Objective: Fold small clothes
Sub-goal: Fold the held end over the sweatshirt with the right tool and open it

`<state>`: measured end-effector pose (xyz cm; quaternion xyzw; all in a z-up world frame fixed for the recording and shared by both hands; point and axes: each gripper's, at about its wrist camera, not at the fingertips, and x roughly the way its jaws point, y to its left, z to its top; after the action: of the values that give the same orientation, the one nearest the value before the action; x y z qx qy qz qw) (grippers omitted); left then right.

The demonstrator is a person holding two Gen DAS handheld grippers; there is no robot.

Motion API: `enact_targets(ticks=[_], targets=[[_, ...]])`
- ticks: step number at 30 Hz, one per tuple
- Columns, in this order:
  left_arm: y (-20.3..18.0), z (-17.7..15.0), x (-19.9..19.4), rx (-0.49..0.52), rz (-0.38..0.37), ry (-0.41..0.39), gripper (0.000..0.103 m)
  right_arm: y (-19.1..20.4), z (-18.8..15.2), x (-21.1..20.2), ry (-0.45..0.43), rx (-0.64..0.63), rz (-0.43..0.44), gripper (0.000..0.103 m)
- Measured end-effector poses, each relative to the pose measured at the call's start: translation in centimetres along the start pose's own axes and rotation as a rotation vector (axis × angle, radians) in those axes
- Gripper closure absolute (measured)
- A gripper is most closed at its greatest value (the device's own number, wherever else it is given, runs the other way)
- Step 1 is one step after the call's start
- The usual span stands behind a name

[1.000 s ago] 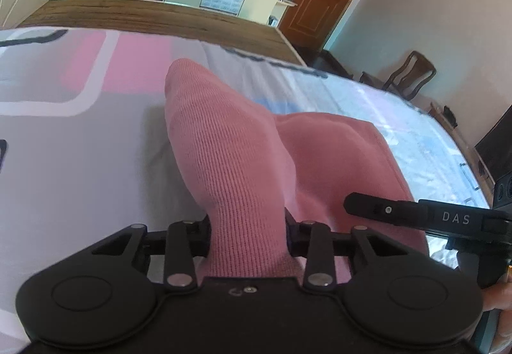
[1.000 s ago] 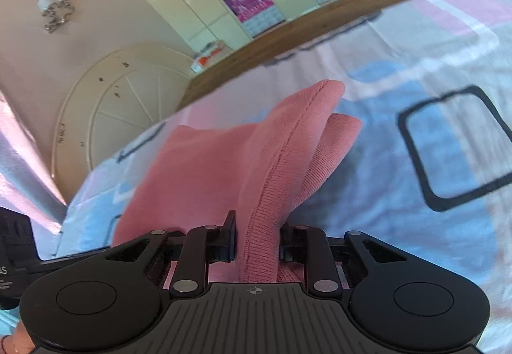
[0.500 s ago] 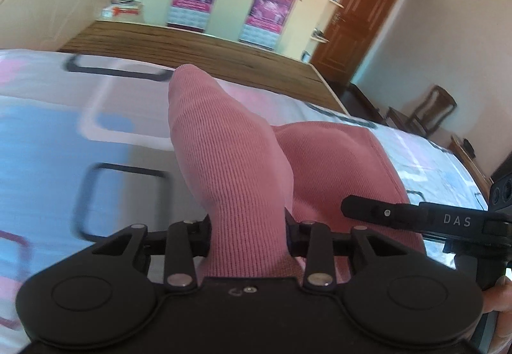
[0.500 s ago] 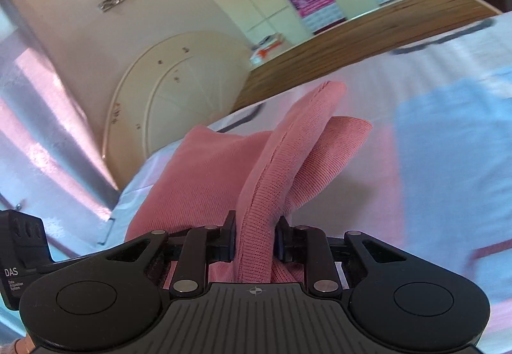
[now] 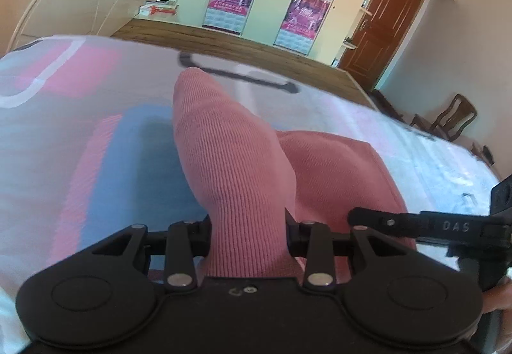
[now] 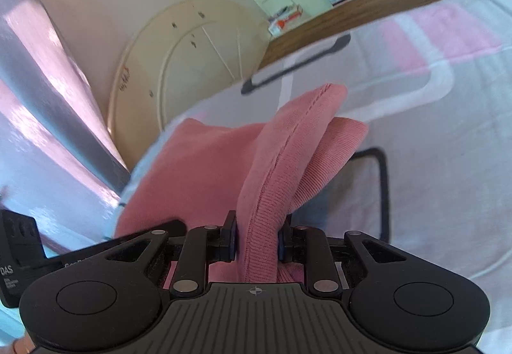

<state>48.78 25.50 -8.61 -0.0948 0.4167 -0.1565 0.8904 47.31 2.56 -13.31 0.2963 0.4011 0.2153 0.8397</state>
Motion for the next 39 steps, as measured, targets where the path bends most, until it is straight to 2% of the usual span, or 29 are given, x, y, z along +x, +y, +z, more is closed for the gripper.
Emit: enact_targets(ticks=[3,5,7,9,11,14,19,21,24,27,28,30,35,39], targets=[[1.9,-1.0,1.1,-0.017,-0.002,0.011,0.063,-0.7,-0.4,1.6,0.004,-0.002,-0.058,0.081],[2.8,-1.8,1.6,-0.022,-0.002,0.01,0.051,-1.7,-0.3,2.1,0.005,0.007,-0.106,0.08],[3.0,-2.1,1.7,-0.017,0.026,0.0,0.033,-2.5,-0.5,2.2,0.015,-0.022,-0.168,0.08],[2.9,-2.2,1.5,-0.004,0.061,-0.011,0.024,-2.6,-0.6,2.4,-0.002,-0.027,-0.208,0.078],[3.4,-2.2,0.7,-0.002,0.072,-0.016,0.024,-2.7,-0.7,2.1,-0.024,-0.036,-0.257,0.078],[3.1,-2.7,-1.6,0.019,0.117,-0.065,0.029,-0.9,-0.7,0.8,-0.052,-0.124,-0.304,0.078],[1.6,-4.4,-4.9,0.083,0.096,-0.084,0.037,2.7,-2.0,-2.6,-0.101,-0.217,-0.276,0.078],[0.5,-5.2,-5.3,0.113,0.096,-0.076,0.037,4.4,-3.5,-3.0,-0.083,-0.274,-0.26,0.078],[-0.6,-6.4,-5.1,0.159,0.148,-0.072,0.037,5.6,-6.2,-2.1,-0.026,-0.328,-0.264,0.078],[-0.5,-6.9,-4.1,0.14,0.175,-0.01,0.039,5.2,-8.4,-1.1,0.017,-0.361,-0.33,0.078],[-0.2,-7.1,-3.6,0.118,0.166,0.018,0.04,4.7,-9.2,-0.7,0.03,-0.389,-0.38,0.078],[0.1,-7.4,-3.0,0.088,0.166,0.034,0.04,3.6,-10.2,-0.3,0.045,-0.417,-0.423,0.083],[0.0,-7.3,-3.4,0.098,0.183,0.037,0.037,3.3,-10.6,-0.9,0.022,-0.388,-0.429,0.084],[-0.2,-7.1,-3.9,0.117,0.219,0.032,0.023,3.9,-11.4,-1.3,0.026,-0.404,-0.458,0.084]])
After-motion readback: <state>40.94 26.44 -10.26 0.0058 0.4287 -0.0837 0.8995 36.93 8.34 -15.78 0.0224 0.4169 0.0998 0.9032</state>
